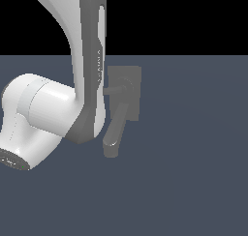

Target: Turn on the faucet by rotating a designated handle.

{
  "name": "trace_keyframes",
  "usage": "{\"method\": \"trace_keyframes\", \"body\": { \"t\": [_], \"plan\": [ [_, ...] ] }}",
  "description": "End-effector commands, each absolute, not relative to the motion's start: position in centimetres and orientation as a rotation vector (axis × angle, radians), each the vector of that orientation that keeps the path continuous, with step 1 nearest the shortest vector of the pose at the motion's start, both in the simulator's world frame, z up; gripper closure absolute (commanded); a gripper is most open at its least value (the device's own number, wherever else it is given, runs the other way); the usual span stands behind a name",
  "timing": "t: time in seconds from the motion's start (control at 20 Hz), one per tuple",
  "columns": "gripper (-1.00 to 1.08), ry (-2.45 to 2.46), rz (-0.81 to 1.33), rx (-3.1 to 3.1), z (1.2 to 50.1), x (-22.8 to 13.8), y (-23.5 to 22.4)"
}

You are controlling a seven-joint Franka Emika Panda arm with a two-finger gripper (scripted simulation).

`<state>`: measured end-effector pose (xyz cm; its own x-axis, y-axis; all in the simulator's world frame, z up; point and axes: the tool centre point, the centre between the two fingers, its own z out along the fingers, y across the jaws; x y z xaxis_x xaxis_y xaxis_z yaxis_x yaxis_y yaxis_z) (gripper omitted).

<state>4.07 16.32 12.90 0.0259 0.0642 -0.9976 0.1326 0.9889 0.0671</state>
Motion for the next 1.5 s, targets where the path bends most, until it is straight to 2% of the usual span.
{"method": "trace_keyframes", "body": {
  "t": [0.0,0.9,1.45],
  "plan": [
    [1.08,1.562,-0.076,0.163,11.9,4.0,15.1],
    [1.08,1.565,-0.1,0.144,12.1,4.0,13.9],
    [1.08,1.565,-0.1,0.144,16.7,4.1,14.3]
  ]
}}
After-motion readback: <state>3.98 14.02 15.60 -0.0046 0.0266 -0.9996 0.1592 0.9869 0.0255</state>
